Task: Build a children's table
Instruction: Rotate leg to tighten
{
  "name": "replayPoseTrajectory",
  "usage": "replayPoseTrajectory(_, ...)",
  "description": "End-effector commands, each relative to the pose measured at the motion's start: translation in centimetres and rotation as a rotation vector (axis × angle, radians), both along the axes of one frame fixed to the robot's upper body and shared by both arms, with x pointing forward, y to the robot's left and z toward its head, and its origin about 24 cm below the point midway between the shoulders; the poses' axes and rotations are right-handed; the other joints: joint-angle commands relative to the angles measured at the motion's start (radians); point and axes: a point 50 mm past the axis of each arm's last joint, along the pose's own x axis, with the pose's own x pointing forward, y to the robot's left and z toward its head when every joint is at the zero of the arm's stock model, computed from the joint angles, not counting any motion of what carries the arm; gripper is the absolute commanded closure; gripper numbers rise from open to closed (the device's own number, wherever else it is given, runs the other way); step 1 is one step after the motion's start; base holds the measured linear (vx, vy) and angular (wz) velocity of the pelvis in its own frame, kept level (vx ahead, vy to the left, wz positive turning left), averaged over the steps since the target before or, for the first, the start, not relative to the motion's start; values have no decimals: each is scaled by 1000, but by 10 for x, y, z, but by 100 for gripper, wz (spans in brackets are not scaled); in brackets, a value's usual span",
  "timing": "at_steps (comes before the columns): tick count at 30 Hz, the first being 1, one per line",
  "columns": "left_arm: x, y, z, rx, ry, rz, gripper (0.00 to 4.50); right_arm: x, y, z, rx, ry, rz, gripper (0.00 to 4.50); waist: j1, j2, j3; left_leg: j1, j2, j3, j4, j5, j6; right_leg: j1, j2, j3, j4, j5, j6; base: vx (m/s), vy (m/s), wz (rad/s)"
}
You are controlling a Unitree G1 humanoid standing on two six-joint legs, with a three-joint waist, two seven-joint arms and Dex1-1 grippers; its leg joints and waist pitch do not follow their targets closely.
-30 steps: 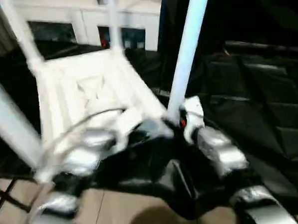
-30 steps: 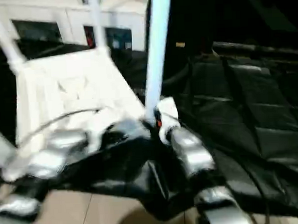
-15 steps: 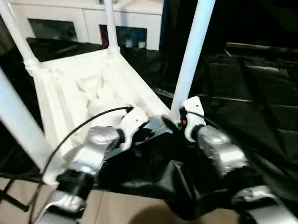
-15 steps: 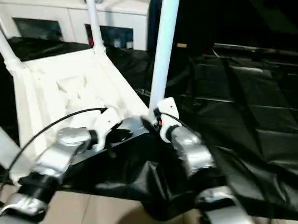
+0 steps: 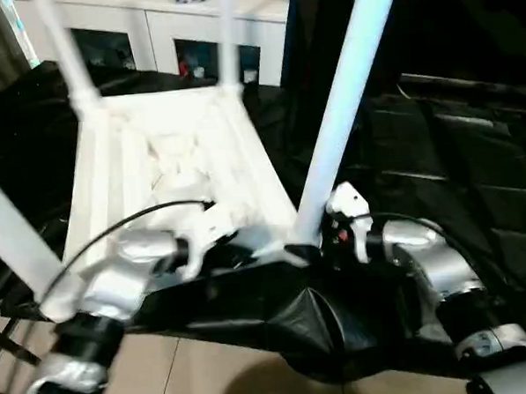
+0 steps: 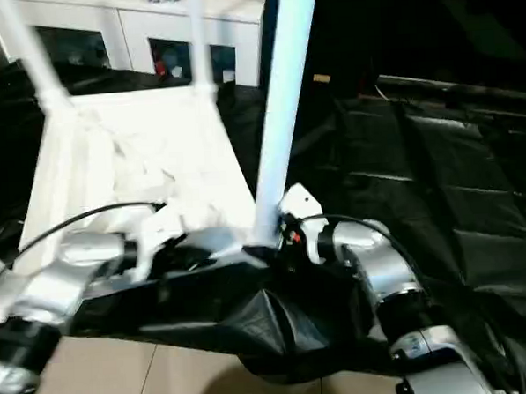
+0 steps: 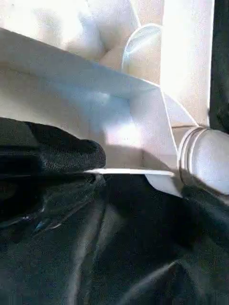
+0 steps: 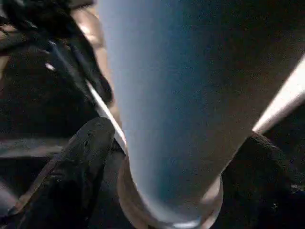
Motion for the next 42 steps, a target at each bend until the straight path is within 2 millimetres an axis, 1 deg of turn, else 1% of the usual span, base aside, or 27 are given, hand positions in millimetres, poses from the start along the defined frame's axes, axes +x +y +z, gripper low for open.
replayPoseTrajectory(1, -7, -7, -1, -23, 27, -86, 450, -2, 0, 4, 1, -6, 37, 94, -3, 13, -62, 9, 21, 2, -59, -179, 37, 49, -61, 36, -60, -86, -231, 0, 0, 0)
replayPoseTrajectory(4, -7, -2, -1, -9, 45, -106, 450, -5, 2, 3, 25, 2, 56, 106, -3, 15, -63, 9, 22, 2, -59, -178, 31, 51, -62, 37, -59, -78, -238, 0, 0, 0)
replayPoseTrajectory(7, -7, 0, -1, -3, 55, -116, 450, -8, 2, 0, 22, 14, 73, 144, -1, 13, -63, 10, 22, 2, -59, -177, 30, 51, -62, 36, -57, -69, -244, 0, 0, 0)
replayPoseTrajectory(9, -7, 0, -1, 0, 54, -116, 450, -9, 3, -2, 19, 20, 78, 154, -1, 14, -63, 11, 23, 2, -59, -180, 29, 51, -63, 37, -57, -70, -244, 0, 0, 0)
replayPoseTrajectory(10, -6, 0, -1, 1, 54, -116, 450, -10, 3, -3, 19, 21, 78, 168, -1, 15, -62, 10, 22, 2, -59, -180, 28, 51, -63, 36, -58, -72, -243, 0, 0, 0)
replayPoseTrajectory(11, -6, 0, -1, -6, 57, -114, 450, -9, 4, -4, 18, 22, 79, 168, 0, 18, -63, 11, 22, 2, -59, -182, 26, 51, -64, 37, -58, -74, -244, 0, 0, 0)
replayPoseTrajectory(12, -7, 0, -1, -7, 59, -114, 450, -9, 5, -4, 18, 23, 79, 190, -1, 17, -63, 11, 22, 2, -60, -186, 23, 51, -63, 36, -58, -75, -244, 0, 0, 0)
replayPoseTrajectory(13, -7, 0, -1, -7, 59, -114, 450, -9, 5, -4, 18, 23, 79, 194, -1, 19, -62, 11, 22, 2, -60, -190, 20, 51, -63, 36, -59, -76, -244, 0, 0, 0)
replayPoseTrajectory(14, -7, 0, -1, -7, 60, -115, 450, -9, 5, -4, 19, 23, 80, 194, -1, 23, -63, 11, 22, 1, -60, -190, 19, 51, -63, 37, -58, -74, -245, 0, 0, 0)
replayPoseTrajectory(15, -8, 0, -2, -7, 65, -115, 450, -10, 8, -3, 27, 23, 81, 209, -1, 26, -63, 12, 22, 0, -60, -191, 17, 52, -62, 36, -57, -62, -246, 0, 0, 0)
replayPoseTrajectory(17, -7, 0, -2, -8, 65, -106, 450, -11, 9, -3, 34, 23, 81, 227, -2, 24, -63, 12, 21, 1, -59, -193, 17, 52, -61, 36, -57, -58, -248, 0, 0, 0)
replayPoseTrajectory(19, -4, 0, -2, -9, 55, -83, 450, -11, 10, -4, 37, 23, 71, 232, -1, 27, -63, 11, 21, 0, -60, -197, 14, 53, -62, 36, -58, -62, -247, 0, 0, 0)
replayPoseTrajectory(21, -4, 0, -2, -9, 53, -80, 450, -11, 11, -5, 38, 23, 70, 237, -1, 24, -62, 12, 21, 0, -61, -208, 12, 53, -62, 36, -60, -81, -245, 0, 0, 0)
replayPoseTrajectory(22, 4, -5, -2, -20, 24, -13, 450, -10, 14, -10, 37, 26, -2, 242, -2, 25, -61, 13, 21, 1, -62, -214, 9, 49, -62, 37, -62, -98, -240, 0, 0, 0)
replayPoseTrajectory(24, 13, -14, -1, -31, -10, 74, 450, -7, 20, -17, 25, 19, -112, 243, -2, 20, -56, 15, 19, 0, -65, -249, -3, 48, -64, 37, -71, -172, -225, 0, 0, 0)
replayPoseTrajectory(25, 16, -17, -1, -34, -18, 98, 450, -5, 22, -20, 20, 18, -150, 246, -2, 21, -54, 18, 19, -2, -67, -271, -17, 46, -67, 37, -78, -245, -206, 0, 0, 0)
replayPoseTrajectory(27, 22, -26, -1, -30, -49, 150, 450, 0, 27, -25, 0, 26, -261, 251, -4, 20, -52, 21, 19, -5, -69, -300, -29, 41, -70, 38, -86, -338, -177, 0, 0, 0)
replayPoseTrajectory(28, 25, -33, -1, -35, -57, 179, 450, 2, 32, -27, 1, 24, -306, 251, -6, 14, -52, 19, 18, -6, -70, -307, -30, 41, -70, 37, -91, -374, -160, 0, 0, 0)
replayPoseTrajectory(29, 25, -33, -1, -35, -57, 179, 450, 2, 32, -27, 1, 24, -306, 251, -7, 15, -53, 18, 18, -7, -70, -304, -32, 41, -71, 38, -90, -380, -156, 0, 0, 0)
replayPoseTrajectory(30, 28, -40, 0, -43, -63, 217, 450, 5, 38, -29, 9, 34, -372, 252, -7, 17, -52, 19, 19, -7, -70, -307, -33, 38, -72, 38, -93, -394, -148, 0, 0, 0)
replayPoseTrajectory(32, 32, -54, -1, -57, -65, 271, 450, 10, 50, -31, 24, 57, -490, 252, -10, 15, -53, 18, 18, -7, -70, -301, -32, 36, -70, 39, -94, -398, -142, 0, 0, 0)
replayPoseTrajectory(33, 33, -64, -1, -67, -69, 303, 450, 13, 59, -32, 16, 60, -553, 252, -9, 18, -54, 20, 16, -9, -69, -302, -36, 35, -70, 37, -95, -405, -139, 0, 0, 0)
replayPoseTrajectory(34, 34, -69, -2, -72, -71, 316, 450, 14, 65, -32, 7, 57, -575, 252, -14, 18, -54, 16, 17, -9, -70, -292, -39, 35, -69, 37, -92, -382, -141, 0, 0, 0)
replayPoseTrajectory(36, 34, -77, -3, -75, -77, 319, 450, 15, 77, -29, 12, 53, -573, 252, -15, 16, -55, 17, 15, -8, -69, -297, -32, 34, -67, 37, -93, -368, -135, 0, 0, 0)
replayPoseTrajectory(38, 33, -80, -3, -72, -81, 309, 450, 15, 85, -25, 29, 51, -554, 252, -14, 18, -57, 13, 15, -7, -69, -285, -23, 37, -67, 38, -91, -337, -136, 0, 0, 0)
replayPoseTrajectory(40, 33, -80, -3, -76, -83, 297, 450, 15, 84, -23, 63, 68, -548, 182, -13, 17, -58, 10, 15, -6, -69, -266, -15, 40, -66, 38, -87, -293, -141, 0, 0, 0)
replayPoseTrajectory(42, 32, -75, -2, -75, -88, 270, 450, 16, 80, -23, 86, 92, -557, 180, -13, 20, -58, 10, 15, -5, -68, -258, -10, 41, -65, 38, -85, -267, -150, 0, 0, 0)
